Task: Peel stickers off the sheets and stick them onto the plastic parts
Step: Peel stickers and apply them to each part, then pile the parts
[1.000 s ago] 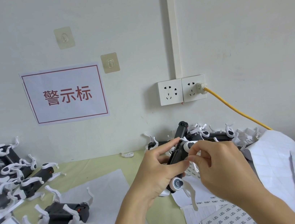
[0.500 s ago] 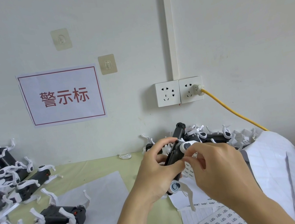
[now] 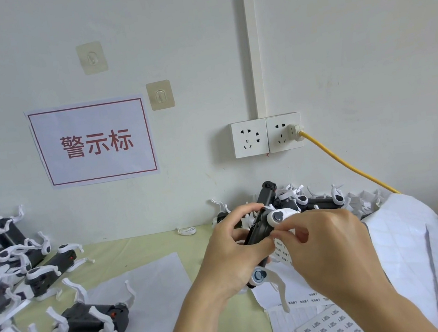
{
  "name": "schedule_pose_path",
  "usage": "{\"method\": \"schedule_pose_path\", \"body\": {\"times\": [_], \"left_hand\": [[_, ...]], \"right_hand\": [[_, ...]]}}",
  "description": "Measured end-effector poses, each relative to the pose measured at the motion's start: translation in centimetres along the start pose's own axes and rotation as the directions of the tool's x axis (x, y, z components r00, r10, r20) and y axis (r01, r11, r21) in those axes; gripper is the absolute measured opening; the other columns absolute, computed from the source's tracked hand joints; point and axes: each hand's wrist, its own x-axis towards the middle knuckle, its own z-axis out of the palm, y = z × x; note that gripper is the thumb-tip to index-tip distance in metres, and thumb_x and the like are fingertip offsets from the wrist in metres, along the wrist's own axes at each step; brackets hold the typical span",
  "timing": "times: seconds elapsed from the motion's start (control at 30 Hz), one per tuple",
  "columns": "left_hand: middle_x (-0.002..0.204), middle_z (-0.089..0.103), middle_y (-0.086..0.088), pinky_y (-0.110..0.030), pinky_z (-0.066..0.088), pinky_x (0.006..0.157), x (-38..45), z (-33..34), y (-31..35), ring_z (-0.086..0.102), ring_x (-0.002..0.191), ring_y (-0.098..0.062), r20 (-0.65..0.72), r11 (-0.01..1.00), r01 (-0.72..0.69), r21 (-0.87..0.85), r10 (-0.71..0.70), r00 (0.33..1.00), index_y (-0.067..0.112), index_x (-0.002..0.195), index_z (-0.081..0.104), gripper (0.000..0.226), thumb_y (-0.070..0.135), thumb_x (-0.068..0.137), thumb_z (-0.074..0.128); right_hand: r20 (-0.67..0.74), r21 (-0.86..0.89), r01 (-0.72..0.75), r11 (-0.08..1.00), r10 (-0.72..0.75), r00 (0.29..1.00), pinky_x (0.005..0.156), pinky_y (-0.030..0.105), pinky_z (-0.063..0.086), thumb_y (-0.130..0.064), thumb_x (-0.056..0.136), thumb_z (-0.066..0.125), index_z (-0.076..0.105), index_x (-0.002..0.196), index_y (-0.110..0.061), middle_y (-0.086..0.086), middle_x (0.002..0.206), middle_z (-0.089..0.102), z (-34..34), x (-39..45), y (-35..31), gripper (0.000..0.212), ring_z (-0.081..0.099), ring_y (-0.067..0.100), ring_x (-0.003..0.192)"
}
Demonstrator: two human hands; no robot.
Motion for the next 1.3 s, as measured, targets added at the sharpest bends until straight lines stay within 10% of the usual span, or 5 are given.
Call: {"method": "schedule_pose_path", "body": {"times": [0.6,0.93,1.3], "left_hand": [[0.091,0.076,-0.011,-0.023,0.053,0.057,0.3,-0.1,-0.2,0.072,0.07,-0.027,-0.07,0.983,0.047,-0.176,-0.061,0.996,0.043,0.107,0.069,0.045,0.007,0.081,0.072],[0.091,0.078,-0.007,-0.017,0.044,0.041,0.3,-0.5,-0.2,0.074,0.068,-0.023,-0.035,0.969,0.086,-0.231,-0.097,0.995,0.049,0.106,0.068,0.044,0.009,0.088,0.069],[0.093,0.076,-0.01,-0.026,0.052,0.057,0.5,-0.5,-0.4,0.075,0.079,-0.026,-0.057,0.975,0.064,-0.215,-0.078,0.995,0.047,0.111,0.066,0.048,0.011,0.08,0.074]], "right_hand": [[-0.013,0.163,0.043,0.986,-0.041,0.999,0.049,0.032,0.049,-0.024,0.081,0.063,0.078,0.092,-0.036,-0.008,0.051,0.055,-0.8,-0.1,0.2,0.022,0.055,0.012,0.05],[0.149,0.096,0.076,0.992,-0.09,0.985,0.042,0.018,0.024,-0.022,0.074,0.049,0.075,0.107,-0.041,-0.008,0.042,0.03,-1.3,-0.3,-0.4,0.046,0.04,0.011,0.047],[0.151,0.161,0.078,0.984,-0.103,0.983,0.044,0.026,0.033,-0.019,0.077,0.049,0.074,0.111,-0.04,-0.007,0.047,0.041,-0.6,-0.3,0.1,0.048,0.04,0.015,0.049]]}}
